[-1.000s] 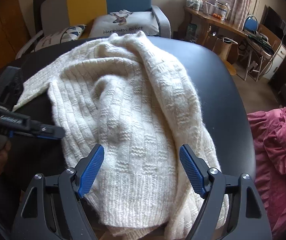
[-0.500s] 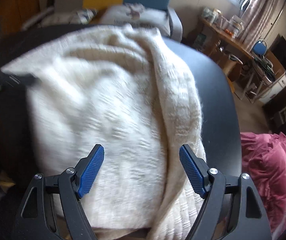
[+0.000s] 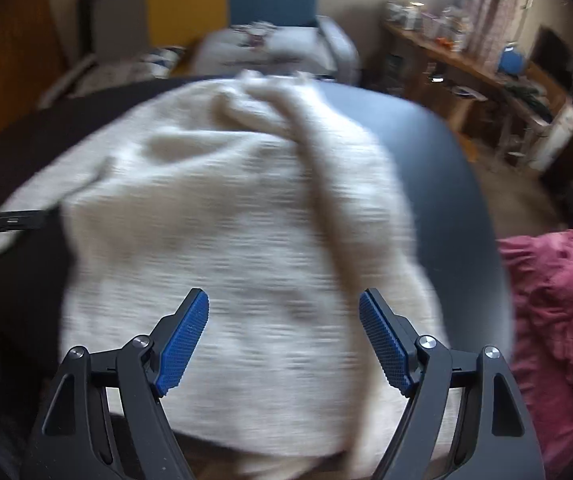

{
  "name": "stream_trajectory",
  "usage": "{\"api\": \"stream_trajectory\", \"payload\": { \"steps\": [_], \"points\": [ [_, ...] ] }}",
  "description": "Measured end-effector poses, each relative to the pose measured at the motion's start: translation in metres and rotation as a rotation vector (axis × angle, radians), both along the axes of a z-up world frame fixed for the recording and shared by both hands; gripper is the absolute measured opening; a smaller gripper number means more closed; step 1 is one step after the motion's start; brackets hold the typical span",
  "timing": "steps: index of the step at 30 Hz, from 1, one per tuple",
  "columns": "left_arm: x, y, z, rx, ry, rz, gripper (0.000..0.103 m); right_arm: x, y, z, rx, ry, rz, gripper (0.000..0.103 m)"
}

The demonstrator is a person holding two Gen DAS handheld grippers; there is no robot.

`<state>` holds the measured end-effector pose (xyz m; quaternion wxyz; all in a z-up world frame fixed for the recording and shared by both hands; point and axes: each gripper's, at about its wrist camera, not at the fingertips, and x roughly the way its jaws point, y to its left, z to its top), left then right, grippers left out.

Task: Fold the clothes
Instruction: 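Drag the sleeve across the bench with the left tool and release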

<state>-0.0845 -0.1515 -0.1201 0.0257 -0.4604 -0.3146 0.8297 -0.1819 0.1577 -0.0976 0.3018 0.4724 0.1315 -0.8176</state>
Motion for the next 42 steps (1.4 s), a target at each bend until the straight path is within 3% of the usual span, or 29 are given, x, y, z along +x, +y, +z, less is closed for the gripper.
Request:
{"api": "stream_trajectory", "payload": {
  "steps": [4,7,10,11,13,15,18,22,25,27,30,34,37,42],
  "points": [
    [0.021,-0.054,0.004,-0.105,-0.013,0.17,0.012,0.011,-0.036,-0.015,-0.091,-0.074,0.069,0.081],
    [0.033,-0.09,-0.001,-0.182,-0.064,0.247,0.012,0.024,-0.07,-0.04,-0.047,-0.122,0.116,0.081],
    [0.048,-0.113,-0.018,-0.213,-0.147,0.264,0.012,0.033,-0.093,-0.065,0.024,-0.17,0.152,0.081],
    [0.052,-0.116,-0.025,-0.223,-0.167,0.255,0.012,0.037,-0.099,-0.069,0.038,-0.174,0.163,0.085],
    [0.06,-0.116,-0.032,-0.243,-0.15,0.239,0.011,0.043,-0.108,-0.074,0.057,-0.174,0.179,0.091],
    [0.059,-0.112,-0.032,-0.336,-0.145,0.207,0.01,0.047,-0.116,-0.074,0.033,-0.195,0.185,0.091],
    [0.055,-0.12,-0.031,-0.408,-0.162,0.219,0.009,0.057,-0.135,-0.075,0.021,-0.207,0.217,0.094],
    [0.051,-0.147,-0.026,-0.51,-0.217,0.291,0.009,0.074,-0.158,-0.074,-0.055,-0.232,0.267,0.096],
    [0.055,-0.169,-0.016,-0.462,-0.224,0.373,0.009,0.08,-0.166,-0.069,-0.132,-0.26,0.279,0.096],
    [0.06,-0.168,-0.004,-0.408,-0.168,0.396,0.009,0.081,-0.157,-0.053,-0.19,-0.234,0.264,0.096],
    [0.057,-0.145,0.009,-0.356,-0.097,0.338,0.01,0.076,-0.121,-0.013,-0.192,-0.085,0.181,0.096],
    [0.033,-0.087,0.018,-0.298,-0.027,0.146,0.01,0.063,-0.055,0.022,-0.07,0.093,0.01,0.096],
    [0.009,-0.032,0.025,-0.265,0.023,-0.01,0.012,0.05,-0.003,0.021,0.001,0.076,-0.082,0.096],
    [-0.024,0.039,0.028,-0.249,0.023,-0.187,0.013,0.045,0.047,-0.01,0.008,-0.014,-0.177,0.096]
  ]
}}
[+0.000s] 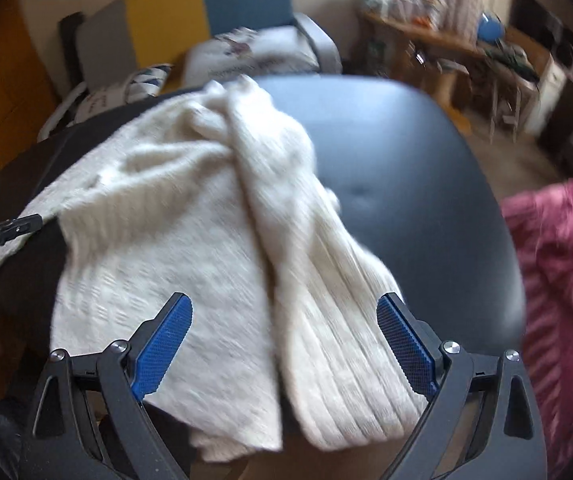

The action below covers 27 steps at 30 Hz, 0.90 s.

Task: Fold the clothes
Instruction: 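Drag the sleeve across the bench with the left tool and release, then lower the right tool onto the sweater fold and close its fingers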

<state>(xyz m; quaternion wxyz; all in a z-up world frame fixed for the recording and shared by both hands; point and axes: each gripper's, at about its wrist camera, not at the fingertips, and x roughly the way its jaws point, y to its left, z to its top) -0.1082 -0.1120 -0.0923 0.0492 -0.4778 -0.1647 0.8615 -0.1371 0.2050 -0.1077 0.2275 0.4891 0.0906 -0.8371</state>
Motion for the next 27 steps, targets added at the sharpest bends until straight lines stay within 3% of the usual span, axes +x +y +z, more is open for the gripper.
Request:
{"api": "stream_trajectory", "payload": {
  "steps": [4,9,11,12,14,17,24,27],
  "points": [
    [0.002,0.037,0.001,-0.026,-0.012,-0.1,0.013,0.004,0.017,-0.02,0.051,0.036,-0.083,0.095],
    [0.012,0.048,-0.001,-0.065,-0.032,-0.154,0.014,0.009,0.036,-0.02,-0.034,0.044,-0.127,0.094],
    [0.013,0.049,-0.004,-0.057,-0.042,-0.15,0.014,0.007,0.035,-0.021,-0.04,0.05,-0.12,0.073],
    [0.014,0.05,-0.006,-0.053,-0.046,-0.147,0.014,0.007,0.033,-0.022,-0.048,0.049,-0.111,0.068],
    [0.015,0.051,-0.009,-0.045,-0.056,-0.143,0.014,0.003,0.024,-0.029,-0.052,0.024,-0.088,0.041],
    [0.018,0.055,-0.013,-0.041,-0.069,-0.147,0.014,-0.004,0.011,-0.041,-0.031,0.0,-0.077,0.041],
    [0.021,0.064,-0.015,-0.052,-0.07,-0.181,0.014,0.003,0.017,-0.023,-0.186,0.019,-0.057,0.041],
    [0.021,0.069,-0.017,-0.05,-0.075,-0.19,0.014,0.001,0.006,-0.026,-0.142,0.013,-0.032,0.041]
  ]
}}
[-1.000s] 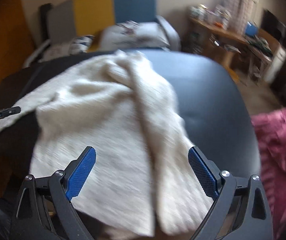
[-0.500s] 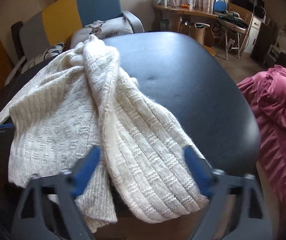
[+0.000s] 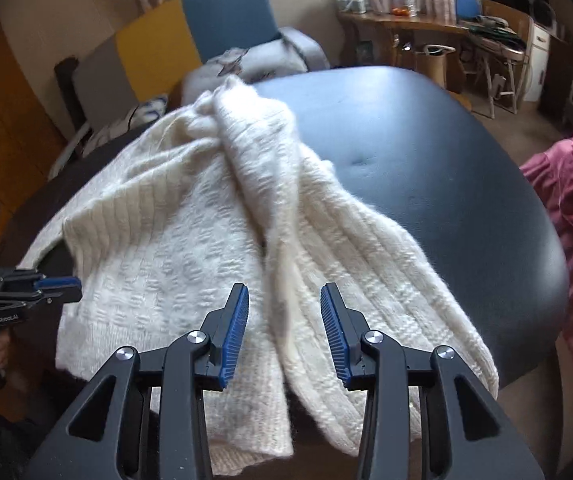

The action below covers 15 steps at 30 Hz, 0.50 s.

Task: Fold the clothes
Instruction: 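Lower the right tool onto the sweater fold and close its fingers, then lift and pull the gripped sweater fold outward with the right tool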

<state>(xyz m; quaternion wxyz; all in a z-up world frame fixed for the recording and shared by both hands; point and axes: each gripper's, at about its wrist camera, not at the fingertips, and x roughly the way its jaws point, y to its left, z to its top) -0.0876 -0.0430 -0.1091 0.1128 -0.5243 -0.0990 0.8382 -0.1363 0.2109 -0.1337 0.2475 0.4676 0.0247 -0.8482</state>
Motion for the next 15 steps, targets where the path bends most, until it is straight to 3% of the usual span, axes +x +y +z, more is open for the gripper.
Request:
{"api": "stream_trajectory", "payload": {
  "steps": [2,3,4,10,15],
  "points": [
    [0.0,0.003,-0.001,-0.001,-0.001,-0.009,0.014,-0.003,-0.01,-0.007,0.052,0.001,0.008,0.04],
    [0.0,0.005,-0.002,-0.006,-0.002,-0.013,0.014,-0.006,-0.015,-0.011,0.09,0.005,0.0,0.033],
    [0.001,0.005,-0.003,-0.008,-0.006,-0.017,0.014,-0.009,-0.02,-0.015,0.133,0.009,-0.011,0.007],
    [0.001,0.007,-0.013,-0.013,-0.038,-0.039,0.015,-0.007,-0.034,-0.015,0.217,0.044,0.005,0.006],
    [0.002,0.009,-0.017,-0.02,-0.041,-0.054,0.015,-0.016,-0.035,0.003,0.362,0.129,-0.014,0.006]
  ]
}}
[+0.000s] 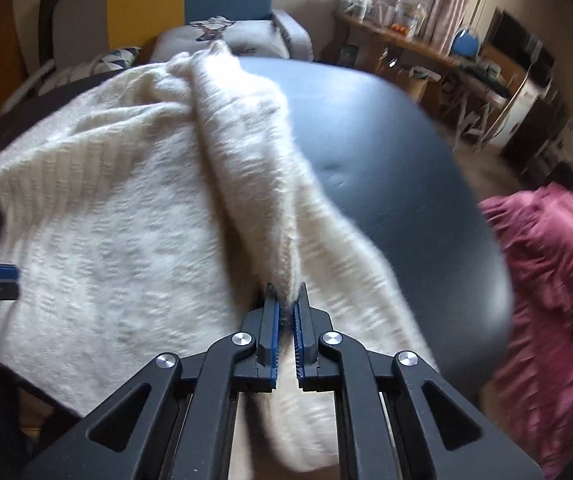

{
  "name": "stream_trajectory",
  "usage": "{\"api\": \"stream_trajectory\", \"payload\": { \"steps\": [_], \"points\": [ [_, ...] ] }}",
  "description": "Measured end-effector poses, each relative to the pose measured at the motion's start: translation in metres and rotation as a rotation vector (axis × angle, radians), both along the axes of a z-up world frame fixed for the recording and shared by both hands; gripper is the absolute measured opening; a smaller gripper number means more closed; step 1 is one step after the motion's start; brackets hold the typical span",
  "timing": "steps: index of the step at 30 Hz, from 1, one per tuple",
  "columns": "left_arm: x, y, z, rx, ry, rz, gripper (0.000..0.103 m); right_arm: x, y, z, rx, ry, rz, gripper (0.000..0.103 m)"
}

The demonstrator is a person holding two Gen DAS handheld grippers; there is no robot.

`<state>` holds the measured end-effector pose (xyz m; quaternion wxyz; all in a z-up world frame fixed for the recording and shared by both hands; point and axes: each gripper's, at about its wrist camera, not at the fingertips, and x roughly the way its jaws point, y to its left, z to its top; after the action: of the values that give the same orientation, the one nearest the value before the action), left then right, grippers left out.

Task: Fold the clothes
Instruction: 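Lift and pull the gripped sweater fold outward with the right tool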

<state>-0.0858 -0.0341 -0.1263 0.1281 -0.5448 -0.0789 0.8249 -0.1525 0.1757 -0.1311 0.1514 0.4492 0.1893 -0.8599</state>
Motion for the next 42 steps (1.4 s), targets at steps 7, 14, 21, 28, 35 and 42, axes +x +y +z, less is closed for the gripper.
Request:
{"api": "stream_trajectory", "payload": {
  "steps": [7,14,21,28,35,42],
  "points": [
    [0.002,-0.007,-0.002,0.033,-0.01,0.019,0.016,-0.063,0.009,0.027,0.128,0.064,-0.055,0.006],
    [0.004,-0.007,-0.002,0.017,-0.012,-0.002,0.016,-0.125,0.011,0.045,0.246,0.124,-0.095,0.006],
    [0.004,-0.011,-0.003,0.032,-0.022,-0.003,0.016,-0.173,-0.003,0.034,0.296,0.095,-0.096,0.006],
    [0.01,-0.008,-0.007,0.023,-0.025,-0.01,0.016,-0.209,-0.01,0.006,0.311,0.05,-0.166,0.006],
    [0.011,-0.009,-0.007,0.019,-0.036,-0.005,0.016,-0.239,-0.013,-0.014,0.267,0.01,-0.229,0.006],
    [0.005,-0.01,-0.006,0.027,-0.036,0.002,0.016,-0.226,-0.001,0.012,0.133,0.046,-0.258,0.012]
  ]
}}
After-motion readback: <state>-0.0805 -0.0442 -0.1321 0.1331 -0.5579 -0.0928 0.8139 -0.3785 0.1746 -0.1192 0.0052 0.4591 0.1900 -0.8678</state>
